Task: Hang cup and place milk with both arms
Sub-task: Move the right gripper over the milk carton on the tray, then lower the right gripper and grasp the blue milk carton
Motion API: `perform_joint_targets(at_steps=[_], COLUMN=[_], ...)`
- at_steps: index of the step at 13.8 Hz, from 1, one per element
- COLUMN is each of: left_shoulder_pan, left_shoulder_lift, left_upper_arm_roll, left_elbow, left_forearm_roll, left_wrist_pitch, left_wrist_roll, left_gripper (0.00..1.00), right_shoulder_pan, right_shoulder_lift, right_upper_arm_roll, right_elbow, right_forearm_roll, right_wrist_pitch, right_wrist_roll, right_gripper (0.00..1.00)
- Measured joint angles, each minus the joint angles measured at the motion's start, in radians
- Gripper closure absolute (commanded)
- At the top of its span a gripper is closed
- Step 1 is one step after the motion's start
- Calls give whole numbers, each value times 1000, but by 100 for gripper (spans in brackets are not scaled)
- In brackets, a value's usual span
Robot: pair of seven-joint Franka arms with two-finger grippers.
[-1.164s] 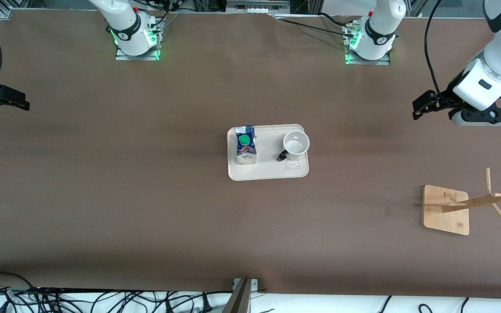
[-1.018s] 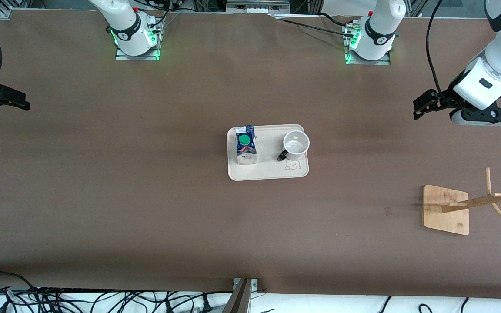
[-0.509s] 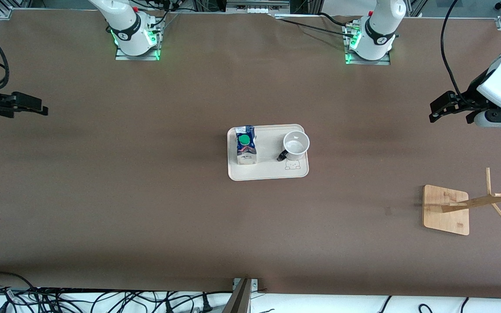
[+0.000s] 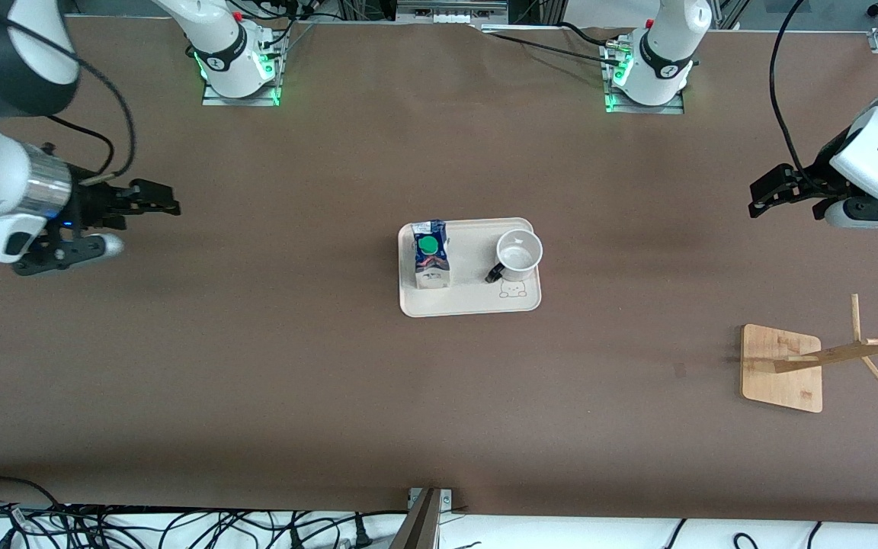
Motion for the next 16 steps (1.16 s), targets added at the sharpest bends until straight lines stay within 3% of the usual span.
perform_joint_targets(at_steps=[6,9,16], left_shoulder_pan=[0,0,0], left_shoulder_lift=[1,1,1], left_upper_arm_roll=[0,0,0], left_elbow=[0,0,1], left_forearm_roll=[0,0,0], left_wrist_pitch=[0,0,0], left_wrist_roll=[0,0,0], left_gripper=[0,0,0], right_shoulder_pan=[201,253,402], right_shoulder_lift=[23,42,107], right_upper_arm_roll=[4,4,5], right_elbow=[1,1,1], right_forearm_roll=[21,61,65], right_wrist_pitch=[118,178,298], right_wrist_roll=[164,272,510], right_gripper=[0,0,0])
